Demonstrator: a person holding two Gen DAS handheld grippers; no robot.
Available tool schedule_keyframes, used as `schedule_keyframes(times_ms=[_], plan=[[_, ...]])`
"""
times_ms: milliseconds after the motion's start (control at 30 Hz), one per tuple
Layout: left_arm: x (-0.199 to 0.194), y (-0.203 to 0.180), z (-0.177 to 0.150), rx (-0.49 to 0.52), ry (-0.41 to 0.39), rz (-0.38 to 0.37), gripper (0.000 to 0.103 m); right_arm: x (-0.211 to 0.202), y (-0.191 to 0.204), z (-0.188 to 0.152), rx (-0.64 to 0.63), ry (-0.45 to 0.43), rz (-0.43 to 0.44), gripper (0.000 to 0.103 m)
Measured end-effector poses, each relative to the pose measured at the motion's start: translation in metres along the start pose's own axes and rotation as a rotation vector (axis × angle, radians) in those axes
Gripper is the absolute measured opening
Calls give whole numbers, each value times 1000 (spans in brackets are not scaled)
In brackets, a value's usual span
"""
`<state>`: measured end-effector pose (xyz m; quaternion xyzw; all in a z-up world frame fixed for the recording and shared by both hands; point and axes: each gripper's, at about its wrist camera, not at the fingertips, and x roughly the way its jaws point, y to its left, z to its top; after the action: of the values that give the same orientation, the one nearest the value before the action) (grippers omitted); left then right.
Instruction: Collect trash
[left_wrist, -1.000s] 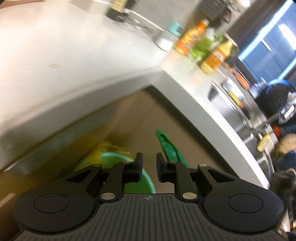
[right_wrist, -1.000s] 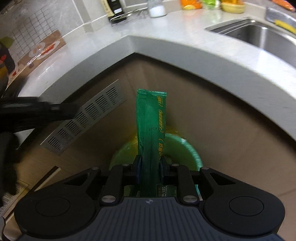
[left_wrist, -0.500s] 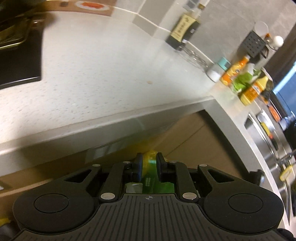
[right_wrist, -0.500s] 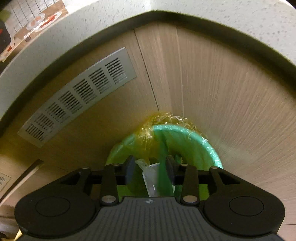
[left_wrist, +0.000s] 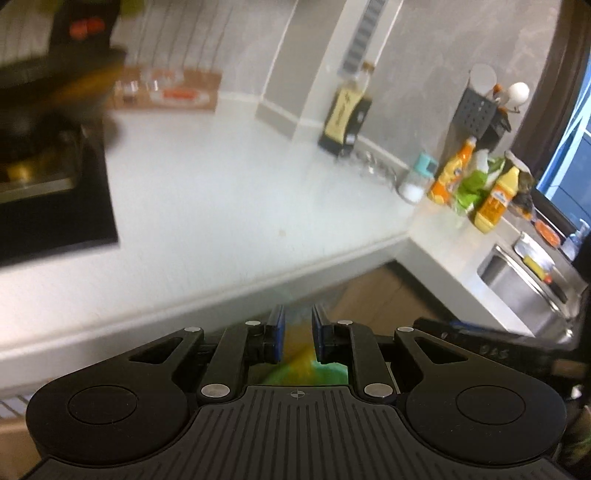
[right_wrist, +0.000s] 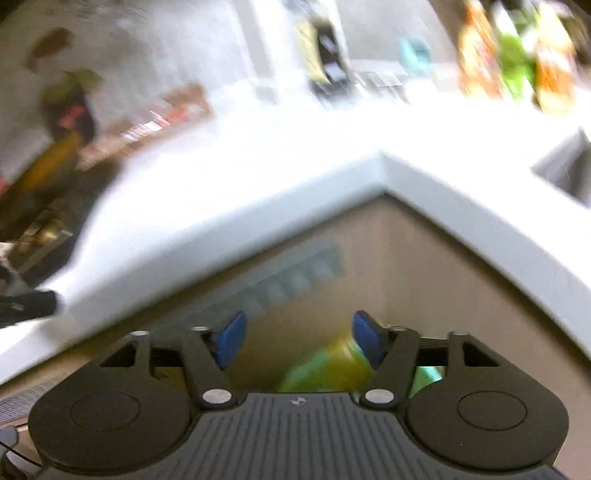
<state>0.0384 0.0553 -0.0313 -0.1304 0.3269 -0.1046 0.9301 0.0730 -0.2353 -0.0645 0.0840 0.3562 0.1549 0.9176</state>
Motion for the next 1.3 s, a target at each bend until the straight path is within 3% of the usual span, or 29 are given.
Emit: schedule_keyframes(times_ms=[100,200,333,400,500,767,1300], plan=[[-19,-12,1,48,-68,37,15,-18,26,12,-38,-64,62,87],[-35,-19,2,49,-139,38,15,-29,45,20,-40,-73,108,88],[-44,-34,-1,98,-172,168,15,-32,61,22,-49,-55,176,88],[-44,-38,-3,111,-169,202,15,-30,67,20,-83,-44,140,88],[-42,-38,-1,105,-142,160,15,-33,77,16,-142,-43,69,88],[-33,-49,-4,141,-114,137,15,-46,79,19,-150,-91,46,88],[-32,-52,-7,156,-104,129,15,-47,68,14,-143,-70,25,88]])
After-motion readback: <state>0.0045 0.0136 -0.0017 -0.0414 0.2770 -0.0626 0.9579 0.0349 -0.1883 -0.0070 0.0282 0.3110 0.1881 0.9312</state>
